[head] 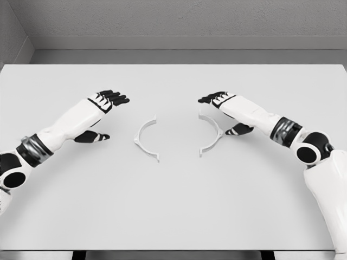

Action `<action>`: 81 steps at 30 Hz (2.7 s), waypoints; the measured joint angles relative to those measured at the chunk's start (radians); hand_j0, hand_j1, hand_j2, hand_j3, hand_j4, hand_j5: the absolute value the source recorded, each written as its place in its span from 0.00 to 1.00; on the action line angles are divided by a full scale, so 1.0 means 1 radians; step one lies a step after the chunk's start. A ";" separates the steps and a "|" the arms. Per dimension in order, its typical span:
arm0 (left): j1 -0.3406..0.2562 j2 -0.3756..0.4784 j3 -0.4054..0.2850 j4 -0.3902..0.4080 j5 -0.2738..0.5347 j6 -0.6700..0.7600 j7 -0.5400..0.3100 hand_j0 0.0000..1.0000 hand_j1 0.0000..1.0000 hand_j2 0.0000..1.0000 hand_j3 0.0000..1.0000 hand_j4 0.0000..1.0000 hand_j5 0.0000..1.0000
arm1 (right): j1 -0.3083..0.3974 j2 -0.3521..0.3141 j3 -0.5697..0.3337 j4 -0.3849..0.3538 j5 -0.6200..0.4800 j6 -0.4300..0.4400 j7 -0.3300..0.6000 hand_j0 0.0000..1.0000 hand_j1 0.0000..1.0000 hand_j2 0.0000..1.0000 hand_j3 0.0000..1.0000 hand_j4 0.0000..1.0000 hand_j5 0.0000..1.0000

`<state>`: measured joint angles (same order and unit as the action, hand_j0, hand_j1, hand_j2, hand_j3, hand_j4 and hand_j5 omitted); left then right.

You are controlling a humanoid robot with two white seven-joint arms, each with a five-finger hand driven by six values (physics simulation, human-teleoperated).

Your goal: Assemble PVC drainage pipe clamps

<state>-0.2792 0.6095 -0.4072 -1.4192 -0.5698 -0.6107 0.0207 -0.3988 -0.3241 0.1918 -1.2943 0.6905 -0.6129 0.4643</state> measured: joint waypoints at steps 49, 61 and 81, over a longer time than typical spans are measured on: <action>-0.064 -0.107 -0.067 0.108 -0.040 0.000 -0.023 1.00 1.00 1.00 1.00 1.00 1.00 | -0.071 0.082 0.062 0.049 0.018 0.011 0.001 1.00 1.00 1.00 1.00 1.00 1.00; -0.077 -0.109 -0.067 0.127 -0.040 0.000 -0.024 1.00 1.00 1.00 1.00 1.00 1.00 | -0.078 0.089 0.061 0.042 0.024 0.017 0.001 1.00 1.00 1.00 1.00 1.00 1.00; -0.086 -0.148 -0.069 0.148 -0.040 0.000 -0.024 1.00 1.00 1.00 1.00 1.00 1.00 | 0.181 -0.045 -0.404 -0.228 -0.055 0.000 0.004 1.00 1.00 1.00 1.00 1.00 1.00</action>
<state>-0.3651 0.4617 -0.4760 -1.2716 -0.6095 -0.6108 -0.0037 -0.2178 -0.3696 -0.2124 -1.5226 0.6358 -0.6130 0.4684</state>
